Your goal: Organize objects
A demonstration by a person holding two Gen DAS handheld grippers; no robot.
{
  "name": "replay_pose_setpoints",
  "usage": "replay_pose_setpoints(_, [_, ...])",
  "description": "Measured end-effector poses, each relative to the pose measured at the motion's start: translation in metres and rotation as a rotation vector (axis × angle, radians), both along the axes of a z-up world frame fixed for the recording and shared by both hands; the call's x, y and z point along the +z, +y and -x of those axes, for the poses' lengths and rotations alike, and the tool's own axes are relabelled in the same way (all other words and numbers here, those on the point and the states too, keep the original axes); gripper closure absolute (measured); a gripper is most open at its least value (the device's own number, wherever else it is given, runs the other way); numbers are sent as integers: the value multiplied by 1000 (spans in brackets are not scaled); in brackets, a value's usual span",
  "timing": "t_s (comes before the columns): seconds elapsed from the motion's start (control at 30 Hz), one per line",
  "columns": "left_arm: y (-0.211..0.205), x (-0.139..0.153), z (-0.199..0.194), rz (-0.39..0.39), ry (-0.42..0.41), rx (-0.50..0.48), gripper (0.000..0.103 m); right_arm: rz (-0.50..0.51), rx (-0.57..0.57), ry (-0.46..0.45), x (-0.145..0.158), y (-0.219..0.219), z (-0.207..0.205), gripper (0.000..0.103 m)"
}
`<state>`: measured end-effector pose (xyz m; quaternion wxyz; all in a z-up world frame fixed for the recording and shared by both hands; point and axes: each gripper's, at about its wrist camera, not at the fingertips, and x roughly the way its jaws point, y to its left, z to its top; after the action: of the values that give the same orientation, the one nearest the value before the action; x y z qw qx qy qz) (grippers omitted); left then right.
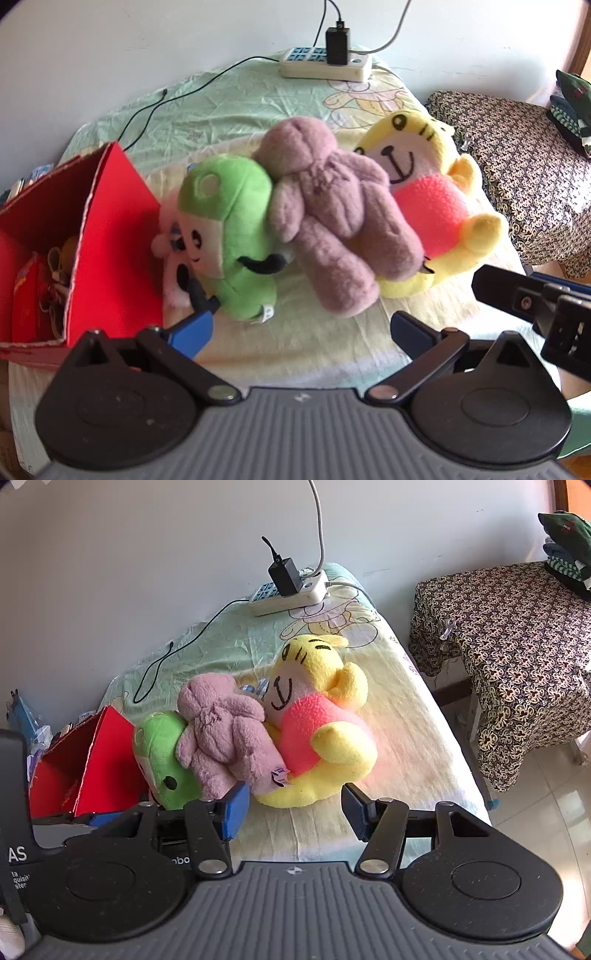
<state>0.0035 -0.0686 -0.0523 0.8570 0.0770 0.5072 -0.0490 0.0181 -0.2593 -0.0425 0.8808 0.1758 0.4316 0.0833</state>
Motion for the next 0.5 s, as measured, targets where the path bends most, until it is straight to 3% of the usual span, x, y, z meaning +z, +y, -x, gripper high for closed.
replay_pose_setpoints(0.5, [-10, 1, -2, -43, -13, 21, 1, -85, 34, -14, -3, -5, -8, 47])
